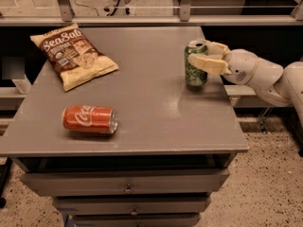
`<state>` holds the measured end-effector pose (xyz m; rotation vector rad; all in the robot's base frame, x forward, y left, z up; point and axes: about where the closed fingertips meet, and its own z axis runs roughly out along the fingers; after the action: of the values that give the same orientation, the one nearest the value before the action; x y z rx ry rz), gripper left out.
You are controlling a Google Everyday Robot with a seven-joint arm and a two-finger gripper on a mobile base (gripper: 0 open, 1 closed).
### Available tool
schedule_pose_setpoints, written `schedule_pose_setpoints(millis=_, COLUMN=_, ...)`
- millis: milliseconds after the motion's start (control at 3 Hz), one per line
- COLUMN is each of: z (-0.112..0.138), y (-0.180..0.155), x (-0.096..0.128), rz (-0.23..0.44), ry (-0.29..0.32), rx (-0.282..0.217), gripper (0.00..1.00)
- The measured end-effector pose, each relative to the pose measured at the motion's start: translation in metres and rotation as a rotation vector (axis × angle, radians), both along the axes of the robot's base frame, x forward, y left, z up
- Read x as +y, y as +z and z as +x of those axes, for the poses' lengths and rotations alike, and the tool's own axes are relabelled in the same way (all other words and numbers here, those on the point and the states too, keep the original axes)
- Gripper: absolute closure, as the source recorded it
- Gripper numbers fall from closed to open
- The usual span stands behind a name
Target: Place green can upright
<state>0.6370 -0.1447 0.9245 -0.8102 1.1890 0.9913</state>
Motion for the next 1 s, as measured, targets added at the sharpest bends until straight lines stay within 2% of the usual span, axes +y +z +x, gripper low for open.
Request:
schedule_pose_setpoints(millis=333, z=-0.0038, y=-0.0041, x=-0.0003, rz=0.060, ry=-0.009, rx=-0.018, gripper=1.00)
schedule_pose_setpoints(millis=667, z=-0.0056, y=-0.0033, x=-0.0019, rz=0.107, ry=-0.013, rx=-0.030, gripper=0.82)
schedule_pose_setpoints(millis=1000, z=-0.0076, y=-0.0035, x=-0.0040, rz=0.123, ry=-0.008, rx=-0.040, gripper=0.59)
